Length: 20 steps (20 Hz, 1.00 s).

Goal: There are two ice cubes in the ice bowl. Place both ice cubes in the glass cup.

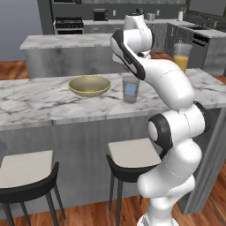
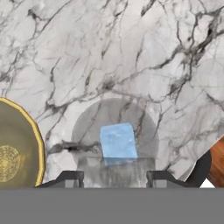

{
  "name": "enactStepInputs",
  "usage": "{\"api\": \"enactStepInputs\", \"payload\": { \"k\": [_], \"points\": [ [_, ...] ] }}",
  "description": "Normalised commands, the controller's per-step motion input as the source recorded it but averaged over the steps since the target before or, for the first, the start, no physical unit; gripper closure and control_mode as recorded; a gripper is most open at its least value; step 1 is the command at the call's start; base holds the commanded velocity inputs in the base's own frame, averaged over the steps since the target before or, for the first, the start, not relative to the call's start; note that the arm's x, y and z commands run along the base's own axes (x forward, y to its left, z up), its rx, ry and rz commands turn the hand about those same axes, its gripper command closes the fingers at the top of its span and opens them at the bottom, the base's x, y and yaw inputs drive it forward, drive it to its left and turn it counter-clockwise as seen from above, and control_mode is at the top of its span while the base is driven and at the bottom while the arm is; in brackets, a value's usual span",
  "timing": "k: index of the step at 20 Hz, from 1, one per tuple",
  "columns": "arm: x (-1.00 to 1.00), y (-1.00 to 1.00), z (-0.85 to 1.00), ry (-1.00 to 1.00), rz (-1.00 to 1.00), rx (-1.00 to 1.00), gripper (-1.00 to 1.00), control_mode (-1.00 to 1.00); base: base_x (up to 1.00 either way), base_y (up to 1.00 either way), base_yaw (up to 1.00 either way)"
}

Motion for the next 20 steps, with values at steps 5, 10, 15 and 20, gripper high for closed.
{"api": "enactStepInputs", "payload": {
  "k": [5, 10, 15, 20],
  "points": [
    [0.22, -0.18, 0.00, 0.08, -0.01, 0.04, 1.00, -1.00, 0.00, 0.00, 0.00],
    [0.02, -0.20, -0.07, 0.07, 0.00, 0.08, 1.00, -1.00, 0.00, 0.00, 0.00],
    [0.00, -0.17, -0.17, 0.03, 0.00, 0.07, 1.00, -1.00, 0.00, 0.00, 0.00],
    [-0.01, 0.00, -0.23, 0.00, 0.00, 0.00, 1.00, -1.00, 0.00, 0.00, 0.00]
  ]
}}
